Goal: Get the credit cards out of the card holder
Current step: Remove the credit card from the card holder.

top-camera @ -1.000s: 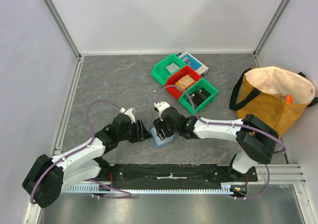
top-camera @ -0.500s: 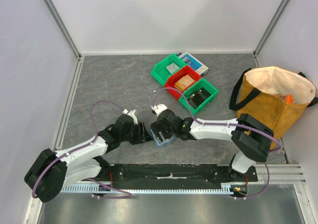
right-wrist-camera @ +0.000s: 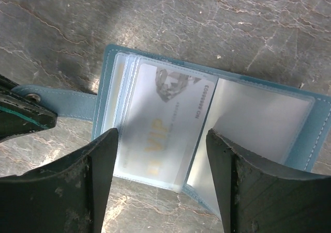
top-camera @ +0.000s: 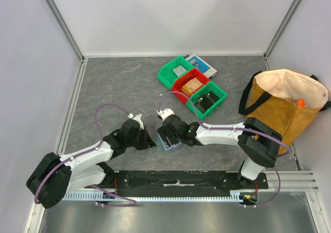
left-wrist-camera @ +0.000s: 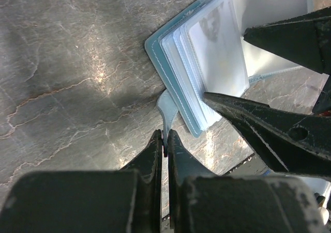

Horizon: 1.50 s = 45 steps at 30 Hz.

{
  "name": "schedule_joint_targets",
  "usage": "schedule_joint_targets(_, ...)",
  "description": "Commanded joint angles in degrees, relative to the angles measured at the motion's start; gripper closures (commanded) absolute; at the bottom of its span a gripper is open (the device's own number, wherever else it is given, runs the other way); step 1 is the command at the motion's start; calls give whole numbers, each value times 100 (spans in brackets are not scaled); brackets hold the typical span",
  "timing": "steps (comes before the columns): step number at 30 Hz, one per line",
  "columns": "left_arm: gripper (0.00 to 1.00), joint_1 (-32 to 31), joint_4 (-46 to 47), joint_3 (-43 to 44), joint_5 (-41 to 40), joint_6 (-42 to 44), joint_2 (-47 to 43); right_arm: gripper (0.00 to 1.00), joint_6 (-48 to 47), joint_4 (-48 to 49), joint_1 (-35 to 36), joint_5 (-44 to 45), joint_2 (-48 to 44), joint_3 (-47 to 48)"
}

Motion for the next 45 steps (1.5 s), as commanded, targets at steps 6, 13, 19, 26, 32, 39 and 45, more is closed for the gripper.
schedule_joint_targets(6,98,-22,-167,17,-86,254,-189,37,-105,-554,13,846,-464,240)
schedule_joint_targets(13,98,-22,-352,53,37,350,-242,50,-193,-844,-30,1242,-623,380)
schedule_joint_targets(19,98,-22,-510,18,-15,368,-399,63,-254,-933,-294,1286,-623,354)
schedule_joint_targets(26,98,-4,-721,-9,-393,386,-540,72,-237,-863,-479,953,-474,161)
schedule_joint_targets(32,63,-4,-966,254,-639,447,-619,72,-96,-599,-487,715,-324,-129)
schedule_joint_targets(39,34,-4,-1678,1141,-833,526,-1199,72,-26,-370,-487,548,-315,-349)
schedule_joint_targets(45,34,-13,-1707,1924,-351,474,-1340,72,1,-221,-479,451,-429,-481)
